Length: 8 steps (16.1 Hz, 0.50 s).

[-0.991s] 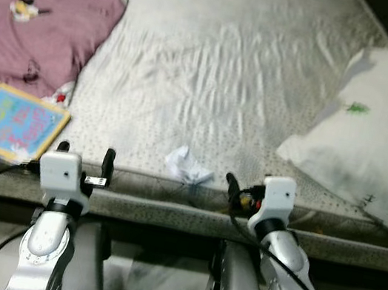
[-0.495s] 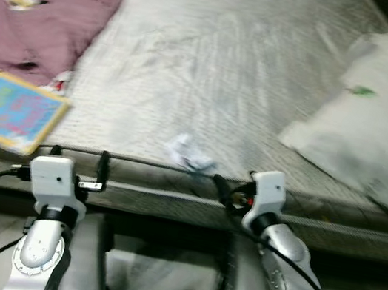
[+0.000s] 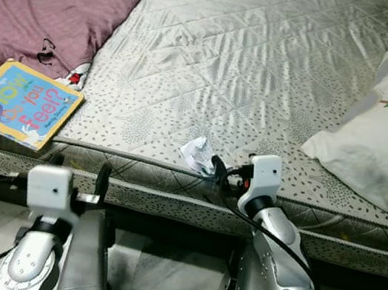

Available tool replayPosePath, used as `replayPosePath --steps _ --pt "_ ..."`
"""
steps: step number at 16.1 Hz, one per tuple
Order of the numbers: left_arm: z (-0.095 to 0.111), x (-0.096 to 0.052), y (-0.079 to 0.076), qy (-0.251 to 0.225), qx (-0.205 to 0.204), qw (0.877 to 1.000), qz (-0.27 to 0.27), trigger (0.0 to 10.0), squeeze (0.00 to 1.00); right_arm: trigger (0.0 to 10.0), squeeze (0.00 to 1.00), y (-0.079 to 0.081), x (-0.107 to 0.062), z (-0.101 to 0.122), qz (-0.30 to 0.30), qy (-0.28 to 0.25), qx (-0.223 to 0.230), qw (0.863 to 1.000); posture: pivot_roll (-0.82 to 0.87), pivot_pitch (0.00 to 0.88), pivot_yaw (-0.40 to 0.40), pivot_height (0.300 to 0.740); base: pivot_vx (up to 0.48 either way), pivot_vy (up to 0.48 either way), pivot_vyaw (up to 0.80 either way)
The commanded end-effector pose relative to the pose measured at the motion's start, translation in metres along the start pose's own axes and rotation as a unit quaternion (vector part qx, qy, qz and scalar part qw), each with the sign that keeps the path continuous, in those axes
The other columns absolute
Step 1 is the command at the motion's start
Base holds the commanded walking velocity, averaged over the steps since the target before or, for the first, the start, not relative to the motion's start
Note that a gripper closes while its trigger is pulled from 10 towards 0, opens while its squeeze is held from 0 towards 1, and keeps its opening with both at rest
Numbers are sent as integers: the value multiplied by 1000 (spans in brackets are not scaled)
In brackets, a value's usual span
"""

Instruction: Clean up the room

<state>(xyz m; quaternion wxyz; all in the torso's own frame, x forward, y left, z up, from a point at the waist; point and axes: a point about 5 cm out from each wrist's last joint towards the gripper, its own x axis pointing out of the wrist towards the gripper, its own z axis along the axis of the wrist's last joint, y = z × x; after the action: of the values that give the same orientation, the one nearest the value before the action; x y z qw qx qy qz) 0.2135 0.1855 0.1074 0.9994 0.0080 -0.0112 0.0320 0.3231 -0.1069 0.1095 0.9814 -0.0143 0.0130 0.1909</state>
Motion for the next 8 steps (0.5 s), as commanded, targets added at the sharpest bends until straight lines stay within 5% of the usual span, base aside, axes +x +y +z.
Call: replayPosePath --steps 1,8 --pt "3 -3 6 -2 3 1000 7 10000 0 10000 0 8 4 0 25 3 -14 1000 156 166 -2 472 0 0 0" --pt "5 -8 10 4 3 1000 3 10000 0 10000 0 27 6 4 98 0 -12 995 177 179 2 472 0 0 0"
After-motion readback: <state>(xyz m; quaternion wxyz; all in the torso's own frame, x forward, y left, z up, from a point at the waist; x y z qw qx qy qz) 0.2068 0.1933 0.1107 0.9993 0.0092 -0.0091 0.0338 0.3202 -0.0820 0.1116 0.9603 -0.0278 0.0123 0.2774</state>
